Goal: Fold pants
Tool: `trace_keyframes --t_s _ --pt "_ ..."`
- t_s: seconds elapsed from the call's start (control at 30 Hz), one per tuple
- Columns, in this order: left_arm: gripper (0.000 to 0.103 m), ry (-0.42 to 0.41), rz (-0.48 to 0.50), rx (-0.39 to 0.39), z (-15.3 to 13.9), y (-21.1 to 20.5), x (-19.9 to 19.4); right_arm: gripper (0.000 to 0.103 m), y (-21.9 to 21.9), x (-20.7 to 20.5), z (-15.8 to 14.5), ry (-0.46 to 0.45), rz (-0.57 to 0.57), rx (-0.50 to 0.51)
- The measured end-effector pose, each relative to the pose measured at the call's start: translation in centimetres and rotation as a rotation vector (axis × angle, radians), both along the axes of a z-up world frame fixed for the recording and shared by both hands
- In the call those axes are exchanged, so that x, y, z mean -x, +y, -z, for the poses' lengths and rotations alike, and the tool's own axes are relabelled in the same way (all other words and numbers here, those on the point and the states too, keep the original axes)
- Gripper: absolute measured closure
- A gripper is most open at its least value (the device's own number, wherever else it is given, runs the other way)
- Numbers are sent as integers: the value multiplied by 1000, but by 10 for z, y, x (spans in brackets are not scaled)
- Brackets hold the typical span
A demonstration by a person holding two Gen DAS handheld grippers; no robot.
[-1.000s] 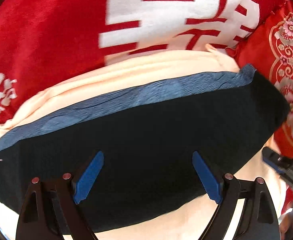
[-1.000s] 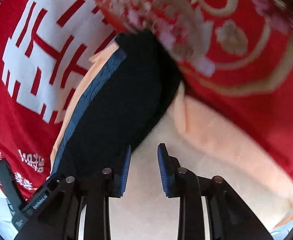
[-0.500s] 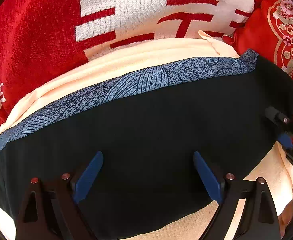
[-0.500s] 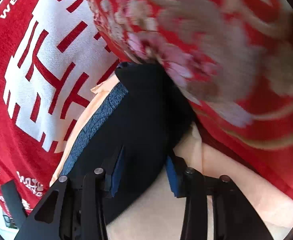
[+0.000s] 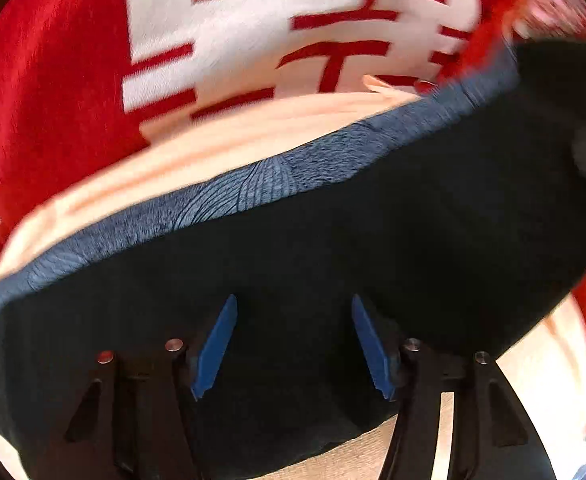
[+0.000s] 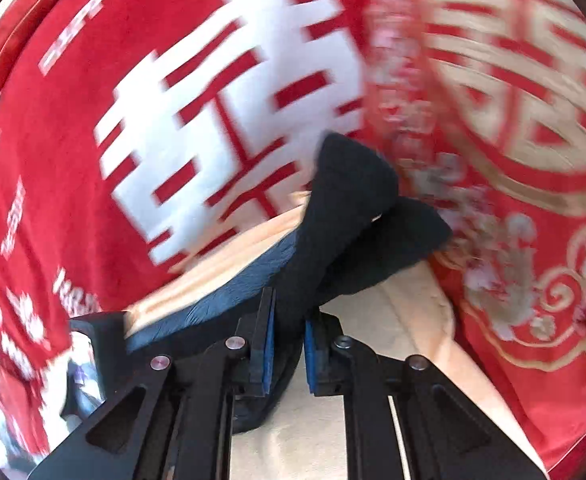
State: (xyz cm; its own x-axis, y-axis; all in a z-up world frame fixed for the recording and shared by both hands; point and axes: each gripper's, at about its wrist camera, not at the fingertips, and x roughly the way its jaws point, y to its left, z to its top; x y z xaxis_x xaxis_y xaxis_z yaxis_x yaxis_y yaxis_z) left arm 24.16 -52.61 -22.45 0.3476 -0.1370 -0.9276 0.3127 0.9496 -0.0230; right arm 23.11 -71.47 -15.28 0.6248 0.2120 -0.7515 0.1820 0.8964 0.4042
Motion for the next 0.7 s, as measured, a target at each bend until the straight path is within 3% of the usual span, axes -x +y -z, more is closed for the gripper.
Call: trace_keyframes --t_s 0.13,0.33,0.47,0.6,0.63,0.7 --pt "43 66 -6 95 -4 14 -8 90 28 -7 -16 -25 -87 95" --pt "43 97 -73 129 -34 79 -3 90 76 -8 -43 -46 -209 189" --pt "42 69 -123 56 -50 148 8 90 124 -2 -51 -43 -311 261" --pt "41 68 -214 -24 -60 233 13 89 183 1 -39 -12 -404 284" --pt "29 74 -245 -52 -60 257 15 89 198 1 -31 1 -424 279" --pt "24 74 -295 -92 -59 293 18 88 229 3 -10 46 -458 259"
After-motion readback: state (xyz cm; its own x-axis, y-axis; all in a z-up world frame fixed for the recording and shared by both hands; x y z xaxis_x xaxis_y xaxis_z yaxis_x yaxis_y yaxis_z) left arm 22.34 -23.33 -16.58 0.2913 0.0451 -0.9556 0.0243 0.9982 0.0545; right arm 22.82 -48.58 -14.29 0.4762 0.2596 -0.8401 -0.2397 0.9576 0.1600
